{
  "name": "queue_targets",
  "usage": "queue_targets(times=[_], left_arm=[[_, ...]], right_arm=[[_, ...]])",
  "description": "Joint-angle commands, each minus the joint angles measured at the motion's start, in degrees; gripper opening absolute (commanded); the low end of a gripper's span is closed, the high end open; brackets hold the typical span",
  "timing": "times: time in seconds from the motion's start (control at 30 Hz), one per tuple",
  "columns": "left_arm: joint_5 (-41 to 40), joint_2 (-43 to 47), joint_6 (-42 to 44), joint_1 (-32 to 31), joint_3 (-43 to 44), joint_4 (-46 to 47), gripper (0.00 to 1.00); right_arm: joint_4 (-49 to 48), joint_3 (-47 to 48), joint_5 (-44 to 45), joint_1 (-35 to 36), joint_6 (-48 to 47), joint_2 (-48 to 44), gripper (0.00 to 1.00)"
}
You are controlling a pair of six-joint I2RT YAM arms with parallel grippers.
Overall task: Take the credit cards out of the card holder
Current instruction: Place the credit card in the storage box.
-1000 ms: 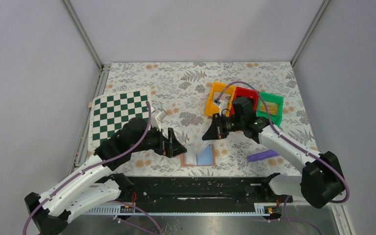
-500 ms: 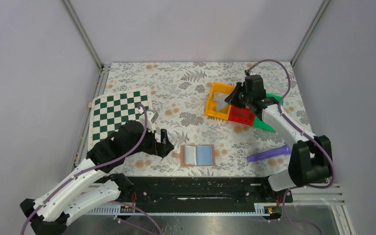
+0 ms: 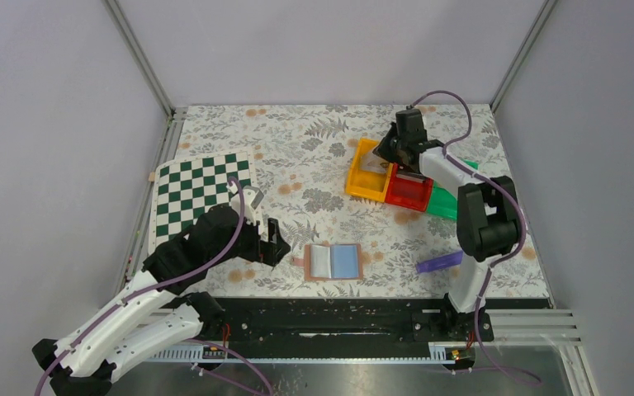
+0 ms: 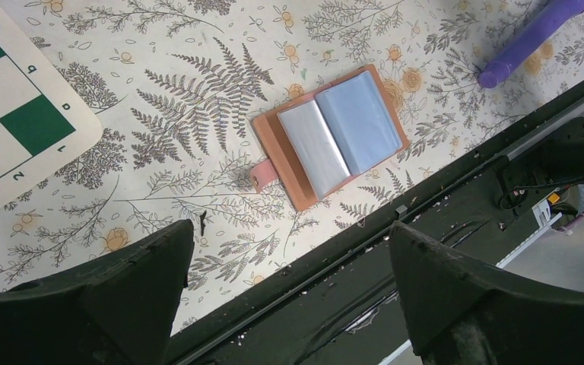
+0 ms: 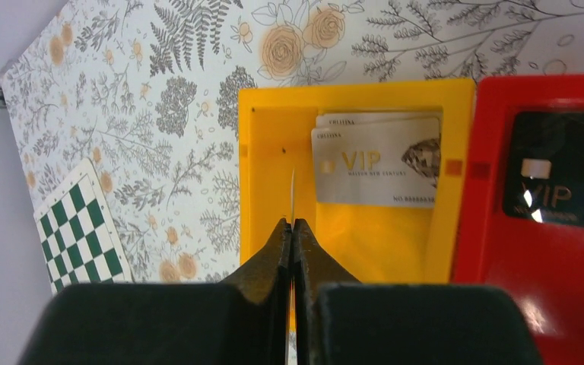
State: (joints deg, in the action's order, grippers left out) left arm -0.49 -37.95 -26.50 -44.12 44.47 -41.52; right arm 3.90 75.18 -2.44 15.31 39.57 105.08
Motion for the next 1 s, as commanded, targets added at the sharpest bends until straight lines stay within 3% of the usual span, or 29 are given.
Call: queue_targets(times=[0.0, 0.37, 0.87, 0.97], left_arm=[[-1.3, 0.4, 0.9, 0.0, 0.1, 1.0, 0.99], [-2.5, 1.3, 0.7, -0.2, -0.1, 0.9, 0.99], [-2.2, 0.5, 0.5, -0.2, 0.0, 0.8, 0.99], [-3.1, 1.2, 0.4, -0.2, -0.2, 0.8, 0.99]], right_arm=[[-2.5, 5.6, 0.6, -0.5, 3.0, 3.8, 0.00], [-2.4, 5.9, 0.4, -2.6, 2.8, 7.0, 0.07], [-8.9, 5.9, -3.5, -3.6, 4.3, 9.9, 0.05], [-10.7, 3.9, -3.1, -3.6, 6.2, 9.3, 0.11]])
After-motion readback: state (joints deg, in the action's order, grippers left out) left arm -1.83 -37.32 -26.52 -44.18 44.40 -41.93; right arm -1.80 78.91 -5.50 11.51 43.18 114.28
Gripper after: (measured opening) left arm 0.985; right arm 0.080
